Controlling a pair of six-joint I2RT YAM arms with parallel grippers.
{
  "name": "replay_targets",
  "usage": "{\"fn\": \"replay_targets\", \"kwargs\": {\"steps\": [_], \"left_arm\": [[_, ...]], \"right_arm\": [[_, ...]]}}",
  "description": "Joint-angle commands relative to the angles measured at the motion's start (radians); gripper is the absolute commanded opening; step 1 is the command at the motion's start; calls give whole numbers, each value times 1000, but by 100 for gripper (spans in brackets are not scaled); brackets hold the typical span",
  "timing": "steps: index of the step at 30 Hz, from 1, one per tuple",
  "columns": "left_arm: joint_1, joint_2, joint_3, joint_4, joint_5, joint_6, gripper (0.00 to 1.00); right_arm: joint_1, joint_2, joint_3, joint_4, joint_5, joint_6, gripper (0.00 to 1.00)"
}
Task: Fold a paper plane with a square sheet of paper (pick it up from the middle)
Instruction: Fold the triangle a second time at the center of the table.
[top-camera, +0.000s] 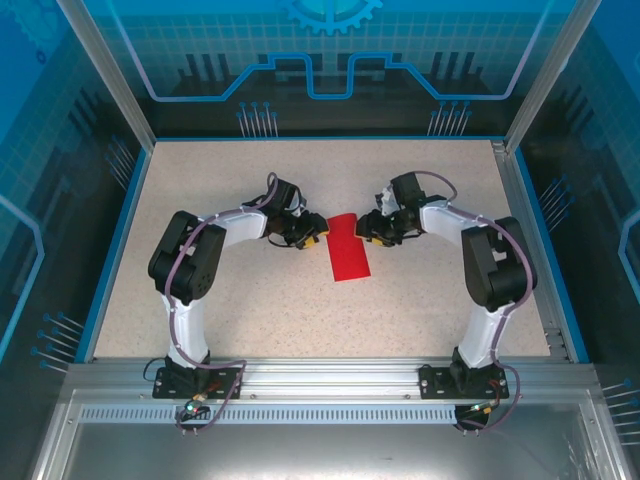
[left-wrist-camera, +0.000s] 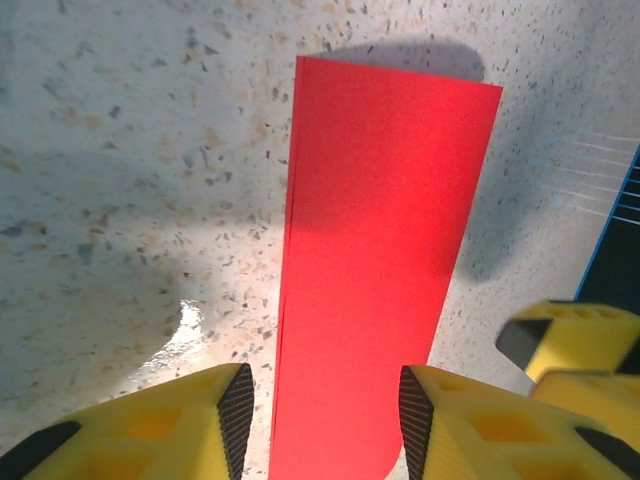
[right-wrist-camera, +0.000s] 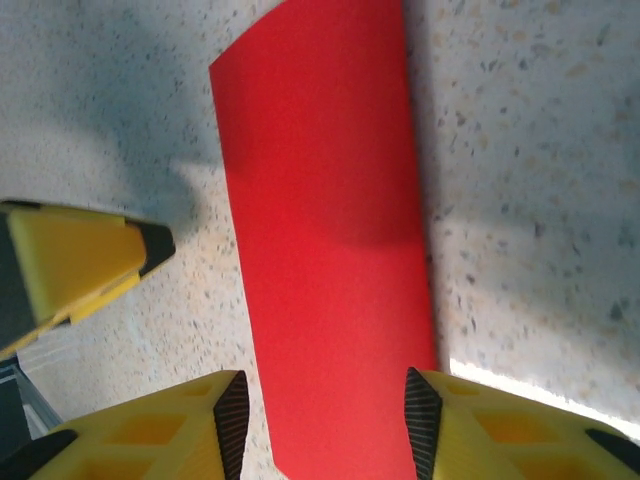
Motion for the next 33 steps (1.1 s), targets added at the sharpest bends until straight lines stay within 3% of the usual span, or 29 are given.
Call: {"fn": "replay_targets", "kwargs": {"steps": [1,8,19,33], "left_arm": [[-2,21,8,16,52,-23,46],[-4,30,7,-12,57,-6,46],[-14,52,34,-22,72,-1,48],[-42,75,79,-43,65,-7,51]], "right_arm": [[11,58,55,-5,-39,32,46],[12,110,48,38,-83,44,44],[6,131,-25,53,-28,58,43],[-41,21,-191,239,-100,233,41]]}}
